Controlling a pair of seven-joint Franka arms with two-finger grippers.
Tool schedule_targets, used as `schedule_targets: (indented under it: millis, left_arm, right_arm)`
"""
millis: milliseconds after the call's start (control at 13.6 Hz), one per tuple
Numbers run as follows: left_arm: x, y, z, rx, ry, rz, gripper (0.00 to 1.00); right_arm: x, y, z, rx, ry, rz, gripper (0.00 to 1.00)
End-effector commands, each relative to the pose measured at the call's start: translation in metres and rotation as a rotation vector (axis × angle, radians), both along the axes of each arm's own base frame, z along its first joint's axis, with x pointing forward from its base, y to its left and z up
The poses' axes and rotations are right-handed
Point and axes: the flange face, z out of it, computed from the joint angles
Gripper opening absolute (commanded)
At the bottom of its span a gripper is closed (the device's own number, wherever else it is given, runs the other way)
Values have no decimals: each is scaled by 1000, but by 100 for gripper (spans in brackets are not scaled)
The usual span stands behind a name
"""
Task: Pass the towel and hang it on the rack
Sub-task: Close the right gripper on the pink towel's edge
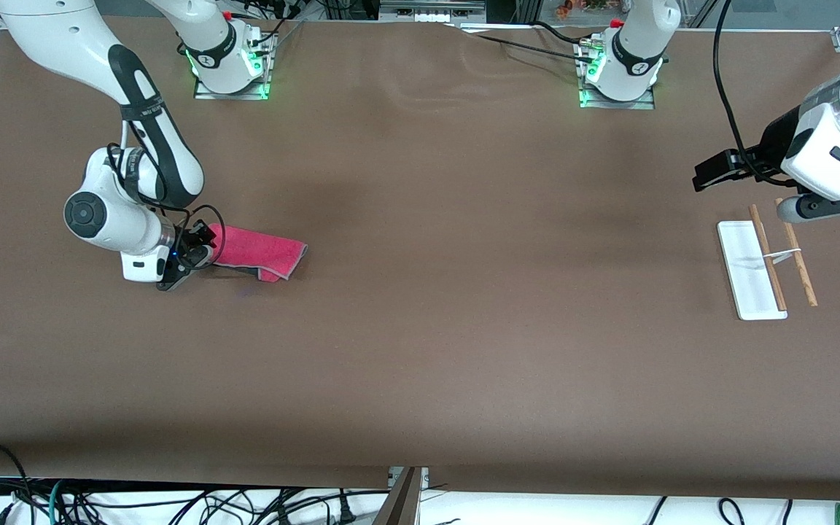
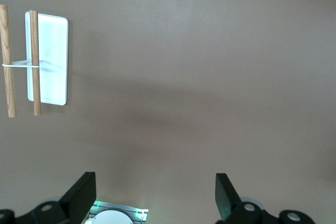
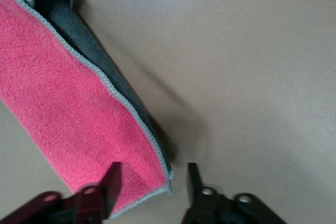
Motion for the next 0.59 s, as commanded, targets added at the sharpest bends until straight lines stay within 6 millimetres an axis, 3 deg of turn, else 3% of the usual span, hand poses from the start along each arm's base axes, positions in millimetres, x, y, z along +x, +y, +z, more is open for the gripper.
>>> schedule_targets:
  millis: [0,220,514]
  left_arm:
    - [-1,-3,1,-19,-3,7,100]
    - [0,-4,2,-26,-7,9,100]
    - [2,-11,4,-12,-43,-6,100]
  right_arm:
    - [2,1,0,20,14,6,34]
    - [11,2,10,21,-6,3,23]
    - [10,3,14,26,23,9,0]
